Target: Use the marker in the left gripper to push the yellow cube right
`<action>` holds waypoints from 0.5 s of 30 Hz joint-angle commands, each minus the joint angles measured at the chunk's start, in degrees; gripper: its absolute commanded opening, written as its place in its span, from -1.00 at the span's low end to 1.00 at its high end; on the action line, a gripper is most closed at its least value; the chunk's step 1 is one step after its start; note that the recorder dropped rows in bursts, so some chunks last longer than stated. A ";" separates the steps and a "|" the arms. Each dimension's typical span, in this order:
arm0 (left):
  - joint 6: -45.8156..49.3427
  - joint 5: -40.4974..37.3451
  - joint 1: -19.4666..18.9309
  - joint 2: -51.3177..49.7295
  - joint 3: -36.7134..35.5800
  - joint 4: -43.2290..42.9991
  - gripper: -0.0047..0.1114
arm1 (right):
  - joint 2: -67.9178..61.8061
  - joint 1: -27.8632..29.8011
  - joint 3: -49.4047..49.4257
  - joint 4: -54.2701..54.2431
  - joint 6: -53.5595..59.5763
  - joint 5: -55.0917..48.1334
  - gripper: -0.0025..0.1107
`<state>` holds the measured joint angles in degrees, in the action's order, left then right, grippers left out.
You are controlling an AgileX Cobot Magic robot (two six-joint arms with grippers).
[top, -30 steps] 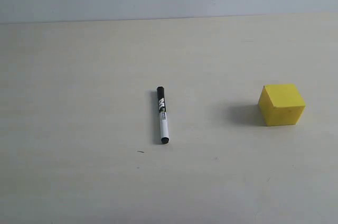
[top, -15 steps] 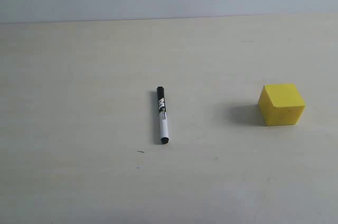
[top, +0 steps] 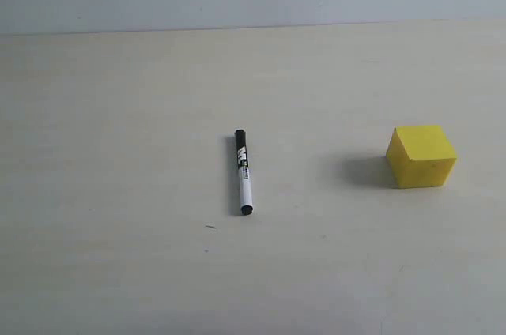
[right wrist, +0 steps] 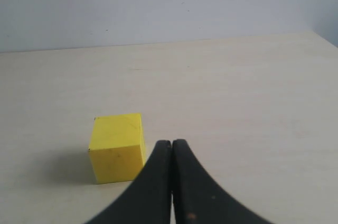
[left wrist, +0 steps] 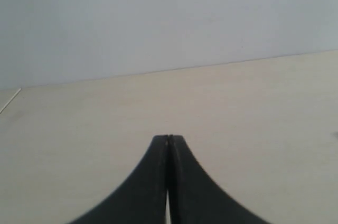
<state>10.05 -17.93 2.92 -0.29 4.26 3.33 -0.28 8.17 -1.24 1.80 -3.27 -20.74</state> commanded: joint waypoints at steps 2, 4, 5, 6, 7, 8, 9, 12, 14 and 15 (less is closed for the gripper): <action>-5.66 0.09 -0.13 0.29 -2.82 -3.65 -0.92 | 0.28 0.24 0.22 0.05 0.13 0.24 -0.96; -15.32 0.09 -0.13 0.29 -3.61 -11.06 -0.92 | 0.28 0.24 0.22 0.05 0.13 0.24 -0.96; -20.09 0.09 -0.13 0.29 -4.26 -14.92 -0.92 | 0.28 0.24 0.22 0.05 0.13 0.24 -0.96; -23.47 0.09 -0.13 0.29 -4.26 -17.60 -0.92 | 0.28 0.24 0.22 0.05 0.13 0.24 -0.96; -24.90 0.09 -0.13 0.29 -4.26 -18.39 -0.92 | 0.28 0.24 0.22 0.05 0.13 0.24 -0.96; -25.07 -0.27 -0.13 0.29 -4.26 -18.39 -0.92 | 0.28 0.24 0.22 0.05 0.13 0.24 -0.96; -25.07 -1.76 -0.13 0.29 -4.26 -18.26 -0.92 | 0.28 0.24 0.22 0.05 0.13 0.24 -0.96; -25.07 -3.02 -0.13 0.29 -4.26 -18.17 -0.92 | 0.28 0.24 0.22 0.05 0.13 0.24 -0.96; -25.07 -3.02 -0.13 0.29 -4.26 -17.91 -0.92 | 0.28 0.24 0.22 0.05 0.13 0.24 -0.96; -25.07 -3.02 -0.13 0.29 -4.26 -17.89 -0.92 | 0.28 0.24 0.22 0.05 0.13 0.24 -0.96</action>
<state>-14.21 -20.76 2.92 -0.29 0.17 -14.42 -0.28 8.17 -1.24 1.80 -3.27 -20.74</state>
